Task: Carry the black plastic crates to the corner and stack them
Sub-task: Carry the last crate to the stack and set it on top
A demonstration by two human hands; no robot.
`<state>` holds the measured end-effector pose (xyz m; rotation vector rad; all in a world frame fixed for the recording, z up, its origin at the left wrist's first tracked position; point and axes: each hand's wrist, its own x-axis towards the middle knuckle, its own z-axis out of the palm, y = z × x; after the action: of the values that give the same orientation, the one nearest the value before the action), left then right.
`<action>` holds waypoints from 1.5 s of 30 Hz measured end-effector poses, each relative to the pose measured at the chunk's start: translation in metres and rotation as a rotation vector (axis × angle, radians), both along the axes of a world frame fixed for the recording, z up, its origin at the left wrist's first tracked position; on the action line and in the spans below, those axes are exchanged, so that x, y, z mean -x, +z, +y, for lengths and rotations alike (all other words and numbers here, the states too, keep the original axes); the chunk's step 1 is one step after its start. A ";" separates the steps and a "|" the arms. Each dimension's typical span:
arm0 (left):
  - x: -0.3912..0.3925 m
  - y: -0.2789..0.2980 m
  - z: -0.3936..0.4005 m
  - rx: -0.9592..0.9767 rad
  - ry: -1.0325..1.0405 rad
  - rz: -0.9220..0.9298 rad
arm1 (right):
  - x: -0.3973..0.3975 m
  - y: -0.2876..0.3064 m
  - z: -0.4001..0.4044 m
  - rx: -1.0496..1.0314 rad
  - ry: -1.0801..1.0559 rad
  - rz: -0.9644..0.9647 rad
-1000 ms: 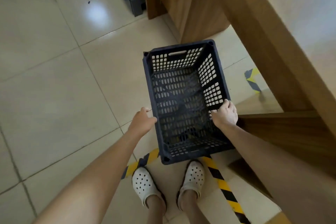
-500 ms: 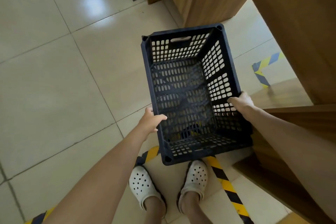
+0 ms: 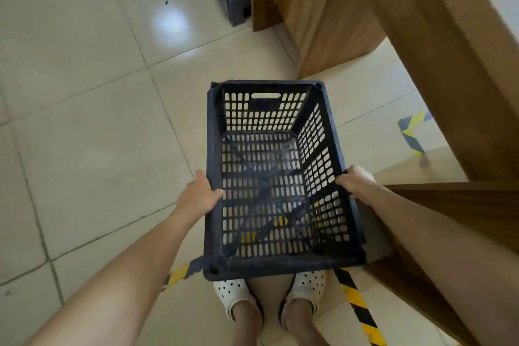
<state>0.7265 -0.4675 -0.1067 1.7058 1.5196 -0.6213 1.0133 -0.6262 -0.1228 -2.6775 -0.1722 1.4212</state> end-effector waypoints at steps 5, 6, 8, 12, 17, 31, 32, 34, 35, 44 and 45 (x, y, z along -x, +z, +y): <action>0.032 0.066 0.036 -0.034 -0.091 0.109 | 0.025 0.055 0.037 -0.005 0.184 0.004; 0.041 0.080 0.041 -0.025 -0.092 0.120 | 0.032 0.070 0.045 0.006 0.243 0.004; 0.062 0.111 0.048 0.002 -0.080 0.137 | 0.046 0.102 0.061 0.036 0.368 0.011; 0.110 0.182 0.050 0.031 -0.046 0.215 | 0.077 0.176 0.091 0.068 0.531 0.091; 0.171 0.266 0.052 0.020 0.015 0.219 | 0.121 0.265 0.132 0.033 0.731 0.102; 0.307 0.468 0.076 -0.361 0.350 0.278 | 0.244 0.484 0.274 -0.193 1.060 0.046; 0.313 0.475 0.076 -0.400 0.351 0.304 | 0.250 0.495 0.280 -0.189 1.088 0.025; 0.327 0.492 0.080 -0.484 0.370 0.342 | 0.264 0.514 0.297 -0.208 1.129 0.006; 0.331 0.499 0.084 -0.521 0.389 0.357 | 0.270 0.522 0.307 -0.223 1.152 0.021; 0.359 0.566 0.087 -0.662 0.595 0.541 | 0.325 0.555 0.402 -0.326 1.376 0.191; 0.363 0.574 0.081 -0.671 0.605 0.581 | 0.335 0.557 0.410 -0.334 1.413 0.206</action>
<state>0.3630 -0.3864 0.4673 1.4157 2.7520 -0.2941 0.6781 -0.2161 0.4344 -1.9315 -2.3079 1.5543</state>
